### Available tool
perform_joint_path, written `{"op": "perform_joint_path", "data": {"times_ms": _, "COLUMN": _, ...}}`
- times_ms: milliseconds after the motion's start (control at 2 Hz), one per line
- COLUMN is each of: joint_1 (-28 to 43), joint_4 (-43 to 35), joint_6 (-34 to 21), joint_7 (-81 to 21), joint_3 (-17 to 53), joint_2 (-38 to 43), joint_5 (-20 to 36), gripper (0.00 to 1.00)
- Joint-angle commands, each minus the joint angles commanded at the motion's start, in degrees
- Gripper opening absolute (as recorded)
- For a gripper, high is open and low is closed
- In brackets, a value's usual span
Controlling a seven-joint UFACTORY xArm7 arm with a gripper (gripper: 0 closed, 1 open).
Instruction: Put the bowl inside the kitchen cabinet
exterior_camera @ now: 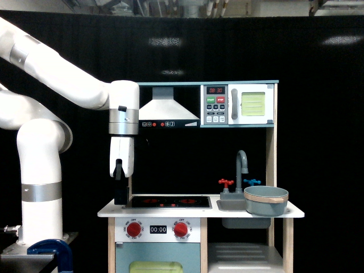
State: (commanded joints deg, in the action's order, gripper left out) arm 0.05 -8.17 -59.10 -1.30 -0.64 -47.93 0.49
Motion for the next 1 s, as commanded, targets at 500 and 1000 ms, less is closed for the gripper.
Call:
{"op": "perform_joint_path", "data": {"times_ms": 500, "joint_1": 1.1, "joint_4": 2.1, "joint_6": 1.1, "joint_7": -3.1, "joint_3": 1.6, "joint_2": -3.9, "joint_5": 0.4, "gripper": 1.00}}
{"op": "perform_joint_path", "data": {"times_ms": 1000, "joint_1": 0.5, "joint_4": 5.3, "joint_6": -0.7, "joint_7": -5.5, "joint_3": 4.4, "joint_2": -16.6, "joint_5": 1.1, "gripper": 1.00}}
